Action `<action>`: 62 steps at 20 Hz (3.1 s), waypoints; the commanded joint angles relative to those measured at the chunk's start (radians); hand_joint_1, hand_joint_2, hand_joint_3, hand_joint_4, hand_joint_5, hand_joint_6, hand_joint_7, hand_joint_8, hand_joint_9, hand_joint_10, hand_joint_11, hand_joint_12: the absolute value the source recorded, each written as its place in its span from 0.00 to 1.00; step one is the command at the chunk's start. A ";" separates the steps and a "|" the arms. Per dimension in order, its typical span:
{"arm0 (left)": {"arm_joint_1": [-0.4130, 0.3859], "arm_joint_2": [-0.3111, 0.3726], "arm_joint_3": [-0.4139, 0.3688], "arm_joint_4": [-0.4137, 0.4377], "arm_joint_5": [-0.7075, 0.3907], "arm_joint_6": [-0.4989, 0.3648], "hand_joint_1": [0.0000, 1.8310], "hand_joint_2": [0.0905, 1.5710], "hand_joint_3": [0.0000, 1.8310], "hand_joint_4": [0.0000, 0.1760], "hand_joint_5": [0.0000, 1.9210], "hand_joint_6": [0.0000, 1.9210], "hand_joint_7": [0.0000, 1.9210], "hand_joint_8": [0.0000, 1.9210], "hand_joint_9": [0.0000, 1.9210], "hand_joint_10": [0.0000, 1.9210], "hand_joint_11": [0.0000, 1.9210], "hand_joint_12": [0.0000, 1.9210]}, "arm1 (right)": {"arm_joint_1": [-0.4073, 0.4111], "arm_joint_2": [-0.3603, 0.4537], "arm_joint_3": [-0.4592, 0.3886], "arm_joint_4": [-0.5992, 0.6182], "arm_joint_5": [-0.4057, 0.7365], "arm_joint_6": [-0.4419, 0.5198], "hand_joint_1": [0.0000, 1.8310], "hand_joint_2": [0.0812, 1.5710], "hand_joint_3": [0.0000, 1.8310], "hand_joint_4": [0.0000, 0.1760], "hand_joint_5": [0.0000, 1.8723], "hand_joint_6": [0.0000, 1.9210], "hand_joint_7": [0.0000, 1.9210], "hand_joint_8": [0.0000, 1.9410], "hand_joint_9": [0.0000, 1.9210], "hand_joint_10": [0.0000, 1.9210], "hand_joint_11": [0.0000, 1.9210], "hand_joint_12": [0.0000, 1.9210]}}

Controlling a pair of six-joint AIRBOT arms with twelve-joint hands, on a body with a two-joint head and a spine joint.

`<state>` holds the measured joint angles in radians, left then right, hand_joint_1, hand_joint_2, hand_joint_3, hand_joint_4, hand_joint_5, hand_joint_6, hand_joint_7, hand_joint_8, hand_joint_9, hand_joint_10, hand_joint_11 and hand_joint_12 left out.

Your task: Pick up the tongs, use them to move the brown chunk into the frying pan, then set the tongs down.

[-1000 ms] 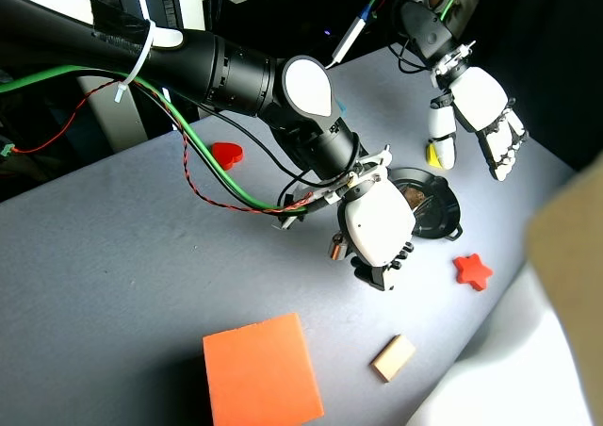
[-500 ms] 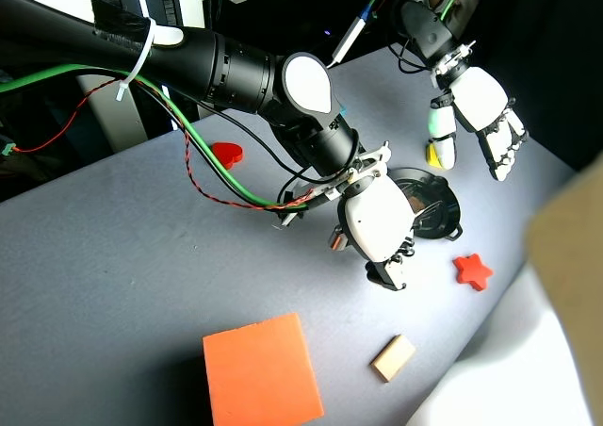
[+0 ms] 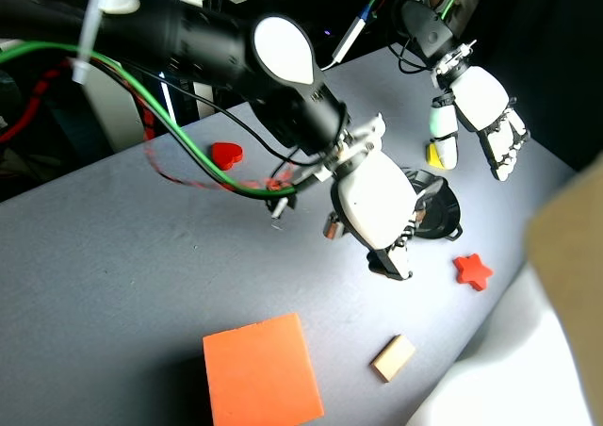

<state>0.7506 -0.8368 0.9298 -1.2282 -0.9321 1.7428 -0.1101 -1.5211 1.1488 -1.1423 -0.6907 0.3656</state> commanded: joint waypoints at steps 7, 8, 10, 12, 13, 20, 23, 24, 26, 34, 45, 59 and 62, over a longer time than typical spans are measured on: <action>-0.055 -0.001 -0.075 0.062 -0.086 0.032 0.00 0.81 0.00 0.05 0.15 0.01 0.15 0.00 0.15 0.00 0.00 0.41 | -0.043 0.226 -0.222 -0.402 0.186 -0.008 0.58 0.79 0.00 0.00 0.37 0.73 0.41 0.38 0.29 0.57 0.12 0.92; -0.062 -0.001 -0.088 0.062 -0.086 0.038 0.00 0.81 0.00 0.06 0.14 0.00 0.15 0.00 0.15 0.00 0.00 0.42 | -0.050 0.241 -0.225 -0.402 0.214 -0.010 0.58 0.80 0.00 0.00 0.37 0.74 0.41 0.38 0.29 0.57 0.12 0.92; -0.075 -0.004 -0.111 0.062 -0.086 0.051 0.00 0.80 0.00 0.09 0.12 0.00 0.14 0.00 0.14 0.00 0.00 0.40 | -0.067 0.259 -0.225 -0.402 0.253 -0.032 0.58 0.80 0.00 0.00 0.37 0.73 0.42 0.38 0.30 0.56 0.12 0.92; -0.087 -0.008 -0.130 0.062 -0.086 0.060 0.00 0.80 0.00 0.09 0.12 0.00 0.14 0.00 0.14 0.00 0.00 0.40 | -0.086 0.265 -0.225 -0.402 0.294 -0.111 0.58 0.80 0.00 0.00 0.37 0.73 0.42 0.38 0.30 0.56 0.13 0.92; -0.092 -0.009 -0.141 0.062 -0.086 0.067 0.00 0.81 0.00 0.08 0.13 0.00 0.14 0.00 0.14 0.00 0.00 0.41 | -0.097 0.265 -0.224 -0.402 0.306 -0.149 0.58 0.80 0.00 0.00 0.37 0.74 0.42 0.37 0.30 0.56 0.12 0.92; -0.107 -0.019 -0.187 0.062 -0.092 0.074 0.01 0.81 0.00 0.06 0.14 0.00 0.15 0.00 0.15 0.00 0.00 0.41 | -0.158 0.265 -0.187 -0.402 0.393 -0.249 0.57 0.74 0.00 0.00 0.30 0.45 0.39 0.36 0.27 0.54 0.08 0.91; -0.107 -0.020 -0.187 0.062 -0.093 0.076 0.01 0.81 0.00 0.07 0.13 0.00 0.16 0.00 0.16 0.00 0.00 0.42 | -0.183 0.265 -0.179 -0.402 0.394 -0.293 0.55 0.74 0.00 0.00 0.28 0.45 0.36 0.37 0.23 0.56 0.06 0.92; -0.106 -0.021 -0.187 0.062 -0.093 0.076 0.00 0.81 0.00 0.10 0.13 0.00 0.15 0.00 0.15 0.00 0.00 0.40 | -0.193 0.265 -0.174 -0.402 0.403 -0.298 0.53 0.74 0.00 0.00 0.25 0.46 0.32 0.37 0.21 0.55 0.03 0.92; -0.103 -0.022 -0.187 0.062 -0.093 0.076 0.00 0.81 0.00 0.09 0.12 0.00 0.14 0.00 0.15 0.00 0.00 0.40 | -0.213 0.262 -0.166 -0.439 0.412 -0.295 0.51 0.74 0.00 0.00 0.22 0.45 0.30 0.36 0.19 0.54 0.00 0.91; -0.098 -0.023 -0.181 0.062 -0.093 0.076 0.00 0.81 0.00 0.11 0.13 0.00 0.15 0.00 0.14 0.00 0.00 0.39 | -0.260 0.234 -0.119 -0.650 0.389 -0.126 0.38 0.70 0.00 0.00 0.09 0.33 0.21 0.15 0.09 0.39 0.00 0.74; -0.098 -0.023 -0.180 0.062 -0.093 0.074 0.02 0.82 0.00 0.09 0.13 0.00 0.15 0.00 0.15 0.00 0.00 0.39 | -0.291 0.329 -0.228 -0.656 0.333 -0.098 0.27 0.59 0.00 0.00 0.00 0.00 0.00 0.00 0.00 0.00 0.00 0.00; -0.134 -0.025 -0.213 0.092 -0.065 0.084 0.08 0.84 0.00 0.00 0.50 0.04 0.48 0.28 0.40 0.41 0.19 0.76 | -0.116 0.672 -0.560 -0.378 0.149 -0.244 0.17 0.74 0.00 0.00 0.42 0.60 0.45 0.66 0.36 0.83 0.27 0.99; -0.164 -0.024 -0.223 0.092 -0.030 0.096 0.12 0.87 0.00 0.00 0.45 0.51 0.45 0.75 0.38 0.85 0.27 0.98 | -0.114 0.717 -0.568 -0.291 0.173 -0.266 0.21 0.81 0.02 0.00 0.48 0.77 0.54 0.89 0.51 1.00 0.46 1.00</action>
<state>0.5938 -0.8646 0.7086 -1.2060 -0.9031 1.8397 -0.2390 -0.8013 0.5850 -1.3827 -0.5220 0.1043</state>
